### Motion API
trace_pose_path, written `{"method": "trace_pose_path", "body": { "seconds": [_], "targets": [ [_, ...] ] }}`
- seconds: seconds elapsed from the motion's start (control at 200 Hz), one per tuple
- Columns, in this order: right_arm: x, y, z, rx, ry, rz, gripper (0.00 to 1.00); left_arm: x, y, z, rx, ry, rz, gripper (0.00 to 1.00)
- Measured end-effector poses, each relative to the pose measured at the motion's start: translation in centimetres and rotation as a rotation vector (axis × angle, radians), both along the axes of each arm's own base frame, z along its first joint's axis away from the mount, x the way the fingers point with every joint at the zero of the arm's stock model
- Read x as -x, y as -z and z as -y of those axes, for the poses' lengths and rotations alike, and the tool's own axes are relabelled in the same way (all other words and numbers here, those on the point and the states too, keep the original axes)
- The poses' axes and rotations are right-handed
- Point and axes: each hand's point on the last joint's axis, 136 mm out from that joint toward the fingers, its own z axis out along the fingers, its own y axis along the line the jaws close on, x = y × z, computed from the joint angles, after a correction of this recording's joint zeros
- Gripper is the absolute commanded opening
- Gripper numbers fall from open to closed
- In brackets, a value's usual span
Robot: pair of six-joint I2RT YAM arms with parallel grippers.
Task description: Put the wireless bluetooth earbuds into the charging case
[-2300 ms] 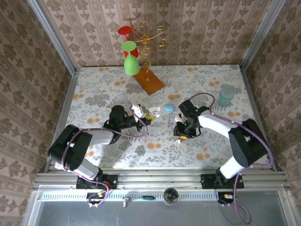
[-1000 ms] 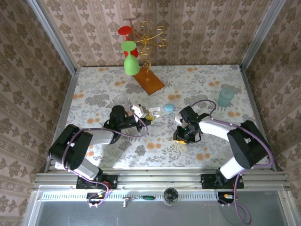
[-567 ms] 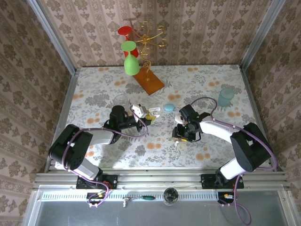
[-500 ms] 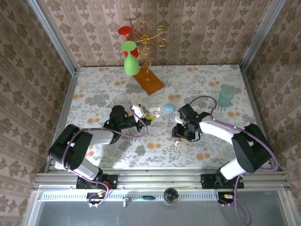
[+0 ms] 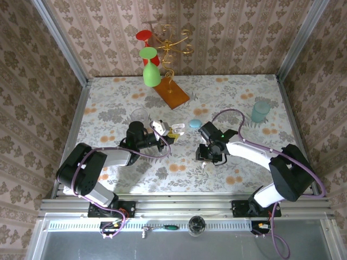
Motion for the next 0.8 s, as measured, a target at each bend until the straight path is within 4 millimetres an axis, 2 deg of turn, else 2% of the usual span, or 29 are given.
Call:
{"method": "trace_pose_path", "body": {
  "seconds": [0.21,0.39,0.615,0.685,0.8],
  "targets": [
    [0.5,1.9,0.7,0.038,0.011,-0.054,0.33,0.0,0.0,0.0,0.000,0.000,0.000,0.00],
    [0.8,3.0,0.9,0.058,0.007,-0.082,0.23,0.0,0.0,0.0,0.000,0.000,-0.001,0.00],
    [0.7,3.0,1.2,0.056,0.015,-0.084,0.20,-0.1,0.3,-0.1,-0.012,-0.006,-0.005,0.00],
    [0.5,2.9,1.7,0.066,0.022,-0.082,0.20,-0.1,0.5,-0.1,-0.019,-0.009,-0.005,0.00],
    [-0.3,2.6,3.9,0.110,0.054,-0.067,0.20,-0.1,0.7,-0.2,-0.025,-0.011,-0.006,0.00]
  ]
}}
